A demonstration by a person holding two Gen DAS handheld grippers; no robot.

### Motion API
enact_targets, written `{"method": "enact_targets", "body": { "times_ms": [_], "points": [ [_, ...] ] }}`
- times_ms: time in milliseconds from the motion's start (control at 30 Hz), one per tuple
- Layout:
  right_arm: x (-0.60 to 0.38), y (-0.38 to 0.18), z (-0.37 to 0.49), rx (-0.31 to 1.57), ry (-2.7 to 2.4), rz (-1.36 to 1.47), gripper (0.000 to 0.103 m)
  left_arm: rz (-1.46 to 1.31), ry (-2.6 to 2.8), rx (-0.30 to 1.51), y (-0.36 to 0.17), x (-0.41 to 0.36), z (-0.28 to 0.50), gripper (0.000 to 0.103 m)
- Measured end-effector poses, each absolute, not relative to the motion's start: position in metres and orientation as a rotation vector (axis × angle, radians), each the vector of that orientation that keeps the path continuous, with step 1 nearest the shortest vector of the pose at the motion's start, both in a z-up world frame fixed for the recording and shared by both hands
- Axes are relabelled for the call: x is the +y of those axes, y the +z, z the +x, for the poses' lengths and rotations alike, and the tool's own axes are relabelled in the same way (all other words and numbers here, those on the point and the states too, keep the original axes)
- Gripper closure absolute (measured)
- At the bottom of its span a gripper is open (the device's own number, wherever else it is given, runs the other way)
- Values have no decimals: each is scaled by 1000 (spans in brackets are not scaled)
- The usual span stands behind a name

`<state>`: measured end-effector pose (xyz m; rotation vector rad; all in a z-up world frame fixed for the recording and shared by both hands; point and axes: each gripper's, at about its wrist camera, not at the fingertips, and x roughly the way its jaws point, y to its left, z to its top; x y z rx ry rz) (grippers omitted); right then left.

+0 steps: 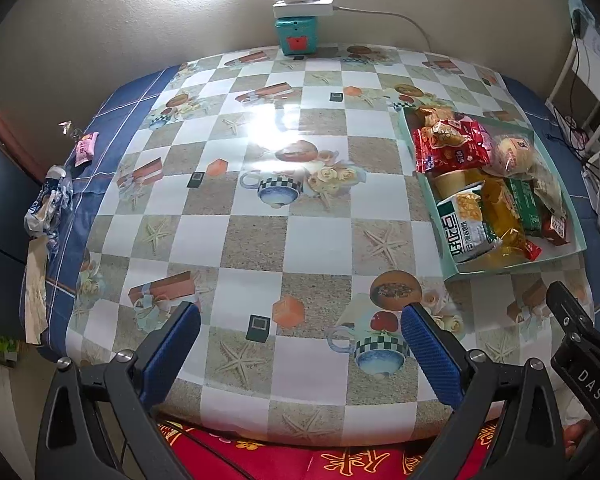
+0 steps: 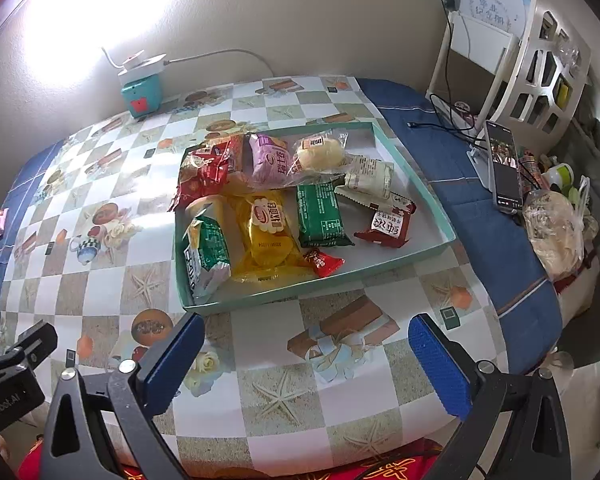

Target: Organize snacks

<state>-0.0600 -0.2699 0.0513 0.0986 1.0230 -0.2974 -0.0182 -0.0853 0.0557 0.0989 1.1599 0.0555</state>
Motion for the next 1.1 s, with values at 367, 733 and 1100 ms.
{"method": "enact_targets", "body": {
  "times_ms": [367,733,1100],
  "points": [
    [-270,50,-58,1025,-300,90,0,76,48,1173,52,-85,-15,3],
    [-269,50,-58,1027,-298,88,0,56,47,1180,51,-82,-13,3],
    [-269,48,-57,1034,-293,85,0,37,59,1180,50,-80,-13,3]
  ]
}}
